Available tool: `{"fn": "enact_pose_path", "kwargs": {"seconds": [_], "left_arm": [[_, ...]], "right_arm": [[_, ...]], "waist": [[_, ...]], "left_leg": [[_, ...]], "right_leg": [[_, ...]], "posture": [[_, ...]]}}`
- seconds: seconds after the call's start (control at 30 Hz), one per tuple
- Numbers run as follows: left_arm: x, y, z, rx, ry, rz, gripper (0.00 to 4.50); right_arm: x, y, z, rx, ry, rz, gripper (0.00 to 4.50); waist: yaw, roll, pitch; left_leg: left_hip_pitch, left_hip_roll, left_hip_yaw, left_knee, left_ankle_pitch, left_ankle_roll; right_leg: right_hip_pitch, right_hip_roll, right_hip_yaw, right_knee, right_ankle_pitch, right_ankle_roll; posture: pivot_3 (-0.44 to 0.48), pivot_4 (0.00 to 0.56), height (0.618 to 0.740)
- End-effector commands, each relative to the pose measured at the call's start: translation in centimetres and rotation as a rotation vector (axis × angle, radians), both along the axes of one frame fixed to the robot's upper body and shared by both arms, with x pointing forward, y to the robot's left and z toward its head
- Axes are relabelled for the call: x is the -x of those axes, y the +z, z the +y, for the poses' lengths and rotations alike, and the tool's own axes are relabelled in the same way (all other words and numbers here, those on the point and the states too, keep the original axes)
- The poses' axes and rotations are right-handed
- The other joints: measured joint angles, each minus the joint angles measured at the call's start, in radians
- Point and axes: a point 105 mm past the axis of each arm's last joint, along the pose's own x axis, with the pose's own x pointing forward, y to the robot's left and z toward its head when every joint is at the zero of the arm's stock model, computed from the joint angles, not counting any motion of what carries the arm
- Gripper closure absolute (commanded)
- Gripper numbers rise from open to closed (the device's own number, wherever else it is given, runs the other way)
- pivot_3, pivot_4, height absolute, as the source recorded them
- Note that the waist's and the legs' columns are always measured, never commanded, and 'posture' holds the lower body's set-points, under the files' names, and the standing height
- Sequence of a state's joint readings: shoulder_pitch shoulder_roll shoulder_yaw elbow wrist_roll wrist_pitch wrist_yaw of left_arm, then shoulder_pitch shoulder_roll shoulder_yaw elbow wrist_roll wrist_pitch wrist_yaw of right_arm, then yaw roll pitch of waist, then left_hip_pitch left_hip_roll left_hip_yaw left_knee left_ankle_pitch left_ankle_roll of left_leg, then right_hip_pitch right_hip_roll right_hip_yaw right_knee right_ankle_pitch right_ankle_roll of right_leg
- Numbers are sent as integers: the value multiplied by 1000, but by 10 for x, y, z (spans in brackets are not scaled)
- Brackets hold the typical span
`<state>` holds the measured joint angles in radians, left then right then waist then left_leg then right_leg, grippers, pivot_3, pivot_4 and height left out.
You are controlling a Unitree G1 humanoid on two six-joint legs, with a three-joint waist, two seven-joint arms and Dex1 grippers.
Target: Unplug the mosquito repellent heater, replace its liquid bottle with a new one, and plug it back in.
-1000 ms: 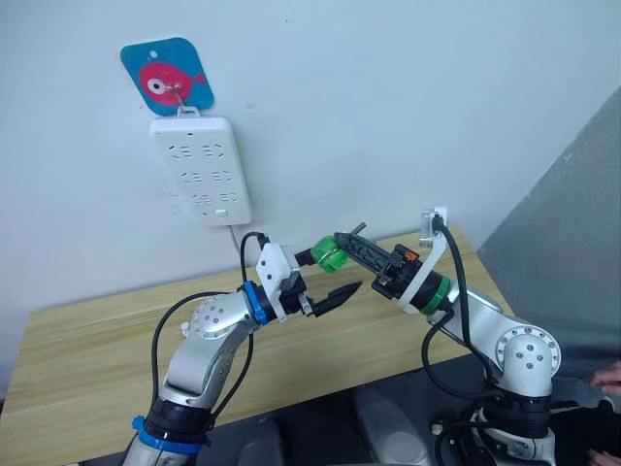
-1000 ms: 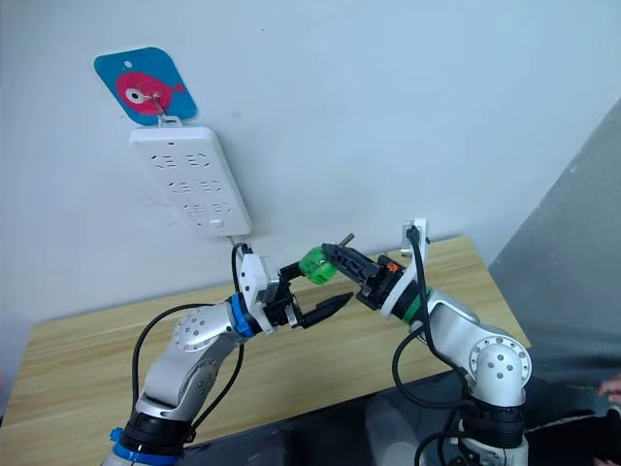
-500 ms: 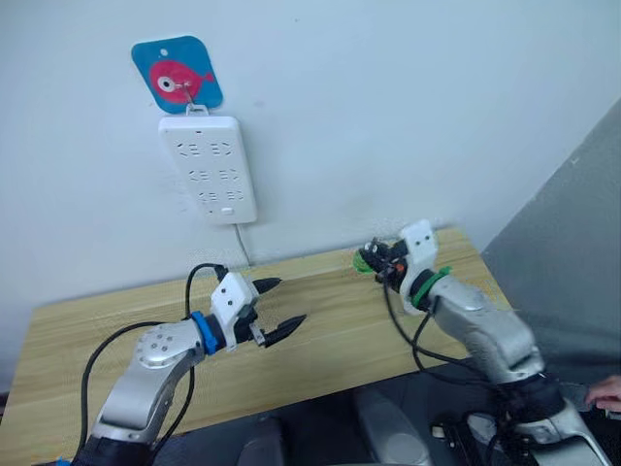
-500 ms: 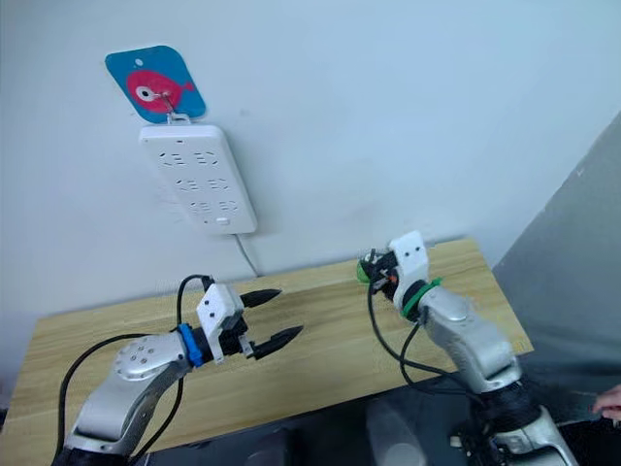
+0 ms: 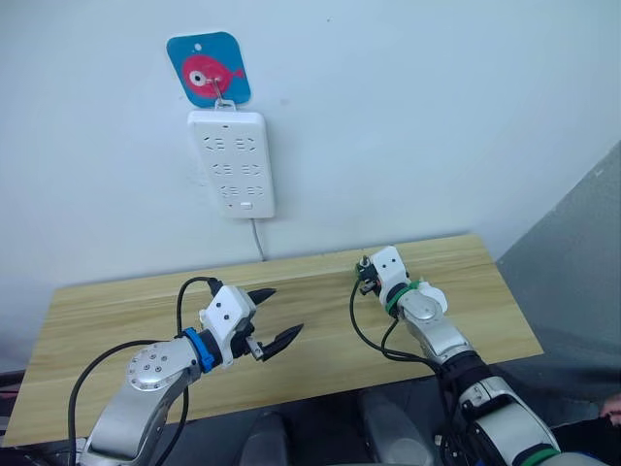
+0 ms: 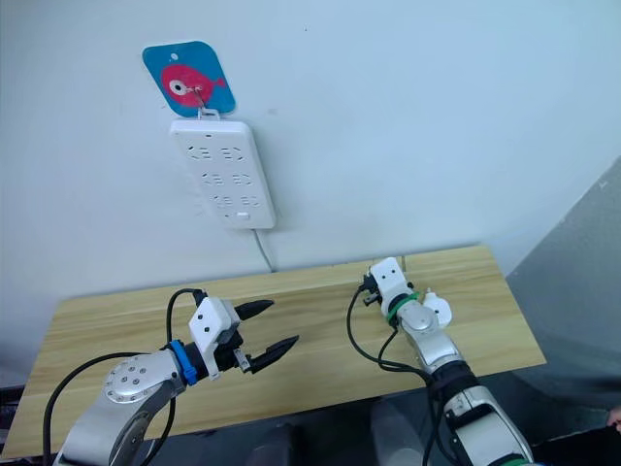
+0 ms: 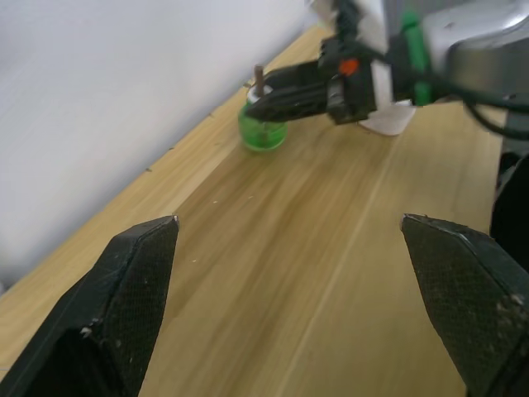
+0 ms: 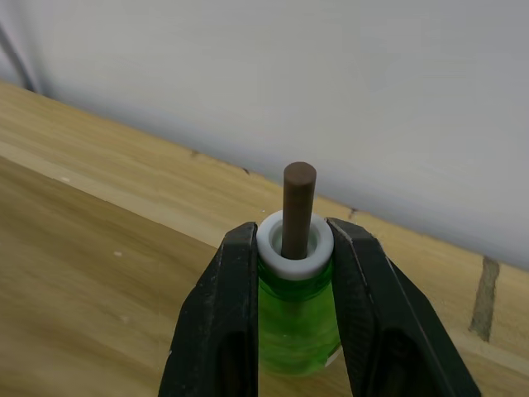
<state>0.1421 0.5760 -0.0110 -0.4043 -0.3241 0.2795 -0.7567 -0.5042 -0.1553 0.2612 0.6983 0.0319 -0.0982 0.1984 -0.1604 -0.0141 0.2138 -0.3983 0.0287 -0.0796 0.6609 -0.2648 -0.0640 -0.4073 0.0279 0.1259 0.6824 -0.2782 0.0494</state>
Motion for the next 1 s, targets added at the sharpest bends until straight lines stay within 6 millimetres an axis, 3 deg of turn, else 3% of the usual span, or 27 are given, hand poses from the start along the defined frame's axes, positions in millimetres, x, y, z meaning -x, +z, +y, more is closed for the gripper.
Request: {"fn": "enact_pose_path", "kwargs": {"seconds": [0.03,0.23,0.57,0.8,1.0], "left_arm": [[2,18,-10,23,-57,-63,0],[6,15,-12,24,-87,-12,0],[-4,18,-5,47,-8,-50,0],[-3,32,10,128,22,-95,0],[10,35,35,121,109,-115,0]], "right_arm": [[-7,4,-4,-25,-26,-22,3662],[-4,-11,-6,-43,-39,45,3662],[1,2,-11,-98,-57,-13,83],[29,42,-13,-158,1,-121,34],[75,80,1,-64,294,-156,34]], "waist": [[3,0,0],[6,0,0],[16,0,0],[22,0,0],[21,1,1]], "left_leg": [[0,0,0,0,0,0],[2,0,0,0,0,0],[2,0,-1,0,0,0],[1,0,-1,0,0,0],[1,0,0,1,0,0]], "right_leg": [[0,0,0,0,0,0],[2,0,0,0,0,0],[2,0,0,1,0,0],[1,0,-1,1,0,0],[1,0,0,0,0,0]], "posture": [[-85,185,736],[-85,185,736],[-83,173,736],[-83,174,736],[-93,191,736]]}}
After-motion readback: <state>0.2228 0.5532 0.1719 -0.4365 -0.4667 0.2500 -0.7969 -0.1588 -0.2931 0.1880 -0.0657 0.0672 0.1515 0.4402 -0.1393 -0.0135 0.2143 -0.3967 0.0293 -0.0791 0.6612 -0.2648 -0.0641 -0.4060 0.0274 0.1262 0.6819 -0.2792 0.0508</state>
